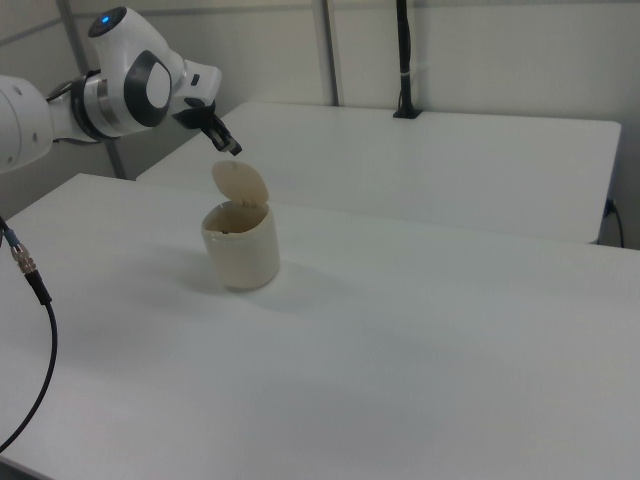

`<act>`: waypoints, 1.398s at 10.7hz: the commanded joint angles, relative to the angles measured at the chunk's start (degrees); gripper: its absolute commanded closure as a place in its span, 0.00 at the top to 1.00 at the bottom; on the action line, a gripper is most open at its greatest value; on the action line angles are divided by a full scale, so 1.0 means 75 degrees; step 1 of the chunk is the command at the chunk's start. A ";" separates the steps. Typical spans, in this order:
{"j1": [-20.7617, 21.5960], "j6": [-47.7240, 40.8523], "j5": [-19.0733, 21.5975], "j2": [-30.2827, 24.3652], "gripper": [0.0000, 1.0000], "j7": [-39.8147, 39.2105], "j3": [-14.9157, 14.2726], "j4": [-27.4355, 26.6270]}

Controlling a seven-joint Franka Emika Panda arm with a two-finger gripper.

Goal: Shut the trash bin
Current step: 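Move the gripper down toward the raised lid of the cream bin, then push the raised lid down onto the bin rim with the gripper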

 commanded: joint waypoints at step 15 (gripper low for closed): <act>0.0043 -0.1328 -0.0124 -0.0588 0.00 -0.3325 -0.0056 -0.1709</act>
